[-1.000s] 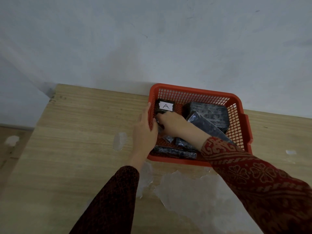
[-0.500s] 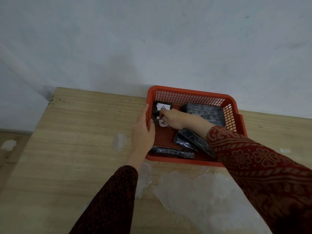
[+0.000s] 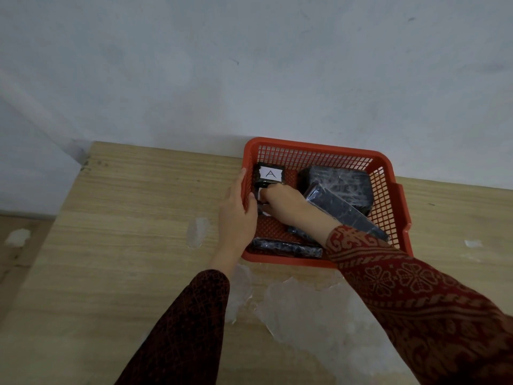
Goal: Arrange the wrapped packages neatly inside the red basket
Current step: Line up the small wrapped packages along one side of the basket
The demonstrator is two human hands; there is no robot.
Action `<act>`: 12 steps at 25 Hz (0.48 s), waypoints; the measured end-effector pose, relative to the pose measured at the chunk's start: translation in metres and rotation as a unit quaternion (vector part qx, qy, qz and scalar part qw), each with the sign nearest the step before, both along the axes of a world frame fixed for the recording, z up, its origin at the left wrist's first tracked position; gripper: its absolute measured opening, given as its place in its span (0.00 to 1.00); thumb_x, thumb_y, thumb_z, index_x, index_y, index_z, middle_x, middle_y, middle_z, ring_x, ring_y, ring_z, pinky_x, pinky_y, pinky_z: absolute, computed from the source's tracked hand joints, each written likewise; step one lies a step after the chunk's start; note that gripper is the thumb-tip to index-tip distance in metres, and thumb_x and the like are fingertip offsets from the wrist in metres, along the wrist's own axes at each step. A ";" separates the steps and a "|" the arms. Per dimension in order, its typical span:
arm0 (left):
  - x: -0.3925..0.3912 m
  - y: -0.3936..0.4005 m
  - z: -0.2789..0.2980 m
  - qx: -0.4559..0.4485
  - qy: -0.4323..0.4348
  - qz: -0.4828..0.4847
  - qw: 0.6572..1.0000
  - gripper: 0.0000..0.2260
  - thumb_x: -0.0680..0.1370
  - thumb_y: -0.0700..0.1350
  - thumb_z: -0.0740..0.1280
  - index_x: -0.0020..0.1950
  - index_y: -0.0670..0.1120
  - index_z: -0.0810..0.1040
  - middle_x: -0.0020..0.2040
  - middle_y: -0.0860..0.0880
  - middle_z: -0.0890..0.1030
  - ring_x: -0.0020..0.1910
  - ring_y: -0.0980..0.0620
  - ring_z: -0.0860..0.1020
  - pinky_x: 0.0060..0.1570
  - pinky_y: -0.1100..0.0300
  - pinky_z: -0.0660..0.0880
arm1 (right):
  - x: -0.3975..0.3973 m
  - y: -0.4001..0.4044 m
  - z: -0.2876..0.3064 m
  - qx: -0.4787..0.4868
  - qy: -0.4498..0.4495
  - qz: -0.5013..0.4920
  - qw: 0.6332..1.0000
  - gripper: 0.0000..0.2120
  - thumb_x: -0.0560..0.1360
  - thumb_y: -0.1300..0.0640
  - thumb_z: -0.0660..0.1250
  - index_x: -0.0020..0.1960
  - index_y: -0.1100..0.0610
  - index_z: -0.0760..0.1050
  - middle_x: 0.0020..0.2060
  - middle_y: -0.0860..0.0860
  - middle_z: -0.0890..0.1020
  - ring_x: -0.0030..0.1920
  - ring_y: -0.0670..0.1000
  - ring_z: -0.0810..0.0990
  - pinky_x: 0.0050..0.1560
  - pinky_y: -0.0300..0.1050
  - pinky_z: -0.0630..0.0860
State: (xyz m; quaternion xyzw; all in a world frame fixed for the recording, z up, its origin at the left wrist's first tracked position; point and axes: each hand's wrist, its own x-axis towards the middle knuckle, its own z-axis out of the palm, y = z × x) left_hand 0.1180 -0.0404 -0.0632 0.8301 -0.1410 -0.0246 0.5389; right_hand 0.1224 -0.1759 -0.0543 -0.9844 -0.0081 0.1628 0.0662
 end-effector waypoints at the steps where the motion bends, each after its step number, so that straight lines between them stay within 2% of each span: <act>1: 0.000 0.000 0.000 0.000 -0.003 0.000 1.000 0.23 0.80 0.40 0.60 0.75 0.49 0.62 0.70 0.48 0.71 0.64 0.58 0.70 0.62 0.66 0.66 | -0.002 0.001 -0.001 0.001 0.000 0.002 1.000 0.11 0.74 0.59 0.66 0.55 0.61 0.75 0.51 0.59 0.80 0.53 0.60 0.79 0.45 0.50 0.76; 5: 0.000 0.000 -0.001 0.008 -0.006 -0.007 1.000 0.24 0.80 0.40 0.60 0.75 0.48 0.61 0.70 0.48 0.71 0.62 0.61 0.69 0.60 0.69 0.65 | -0.010 0.009 0.002 -0.030 -0.025 0.007 0.999 0.14 0.76 0.62 0.63 0.61 0.61 0.72 0.54 0.58 0.79 0.56 0.60 0.78 0.48 0.53 0.77; 7: 0.000 0.000 -0.001 0.015 -0.012 -0.006 1.000 0.23 0.80 0.40 0.60 0.75 0.47 0.62 0.70 0.47 0.71 0.62 0.60 0.69 0.59 0.68 0.66 | -0.017 0.012 0.010 -0.029 -0.061 0.014 0.998 0.14 0.76 0.60 0.63 0.61 0.60 0.72 0.55 0.57 0.79 0.57 0.58 0.77 0.52 0.52 0.75; 10: -0.002 -0.001 0.000 0.036 -0.056 0.022 0.998 0.19 0.79 0.40 0.61 0.71 0.43 0.68 0.65 0.43 0.73 0.62 0.50 0.71 0.60 0.56 0.71 | -0.046 0.006 0.025 0.032 -0.160 0.017 0.987 0.13 0.74 0.58 0.66 0.57 0.59 0.75 0.56 0.56 0.78 0.58 0.58 0.75 0.54 0.51 0.72; 12: -0.004 0.000 0.003 0.070 -0.123 0.039 0.989 0.15 0.78 0.39 0.62 0.65 0.41 0.74 0.62 0.41 0.74 0.62 0.46 0.71 0.62 0.50 0.69 | -0.080 -0.007 0.029 0.059 -0.214 0.000 0.975 0.13 0.73 0.58 0.68 0.57 0.58 0.75 0.59 0.56 0.77 0.60 0.58 0.74 0.56 0.53 0.72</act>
